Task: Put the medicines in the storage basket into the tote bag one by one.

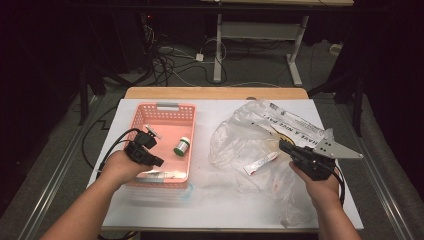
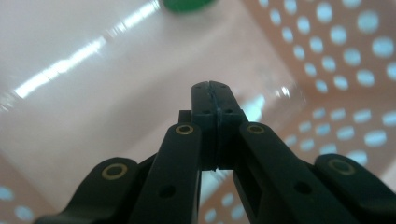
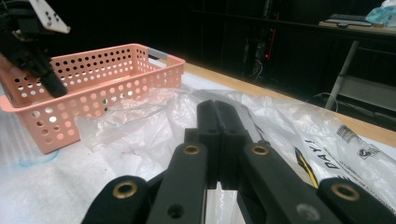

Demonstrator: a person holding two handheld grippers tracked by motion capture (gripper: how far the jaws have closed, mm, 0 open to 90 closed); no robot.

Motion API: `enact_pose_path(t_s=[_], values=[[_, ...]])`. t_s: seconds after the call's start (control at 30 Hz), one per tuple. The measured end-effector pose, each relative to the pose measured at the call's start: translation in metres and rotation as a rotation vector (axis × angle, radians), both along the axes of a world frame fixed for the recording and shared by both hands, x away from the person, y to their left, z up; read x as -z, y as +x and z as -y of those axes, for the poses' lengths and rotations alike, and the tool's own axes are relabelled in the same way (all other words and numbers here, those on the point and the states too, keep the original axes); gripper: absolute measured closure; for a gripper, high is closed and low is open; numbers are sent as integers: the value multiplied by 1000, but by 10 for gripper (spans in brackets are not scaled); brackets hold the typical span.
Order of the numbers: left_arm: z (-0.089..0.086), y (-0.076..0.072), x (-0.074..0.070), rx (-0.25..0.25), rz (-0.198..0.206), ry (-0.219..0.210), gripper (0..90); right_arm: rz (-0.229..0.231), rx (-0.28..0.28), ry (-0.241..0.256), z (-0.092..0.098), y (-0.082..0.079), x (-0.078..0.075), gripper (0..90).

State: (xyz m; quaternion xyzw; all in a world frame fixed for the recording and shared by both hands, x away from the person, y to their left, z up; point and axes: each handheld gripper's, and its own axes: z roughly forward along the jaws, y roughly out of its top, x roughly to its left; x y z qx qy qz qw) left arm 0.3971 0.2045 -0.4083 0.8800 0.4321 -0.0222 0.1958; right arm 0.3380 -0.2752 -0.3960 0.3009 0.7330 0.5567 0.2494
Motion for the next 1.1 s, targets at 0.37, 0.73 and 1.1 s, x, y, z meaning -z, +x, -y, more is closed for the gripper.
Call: enact_pose_path(t_s=[0.37, 0.73, 1.1], values=[[27, 21, -1, -48, 103, -6, 563, 0, 2, 2, 1, 0, 0, 900], [47, 49, 12, -74, 108, 8, 325, 2, 3, 1, 1, 0, 0, 900], [60, 66, 31, -72, 61, 60, 378, 4, 5, 6, 3, 1, 0, 900]])
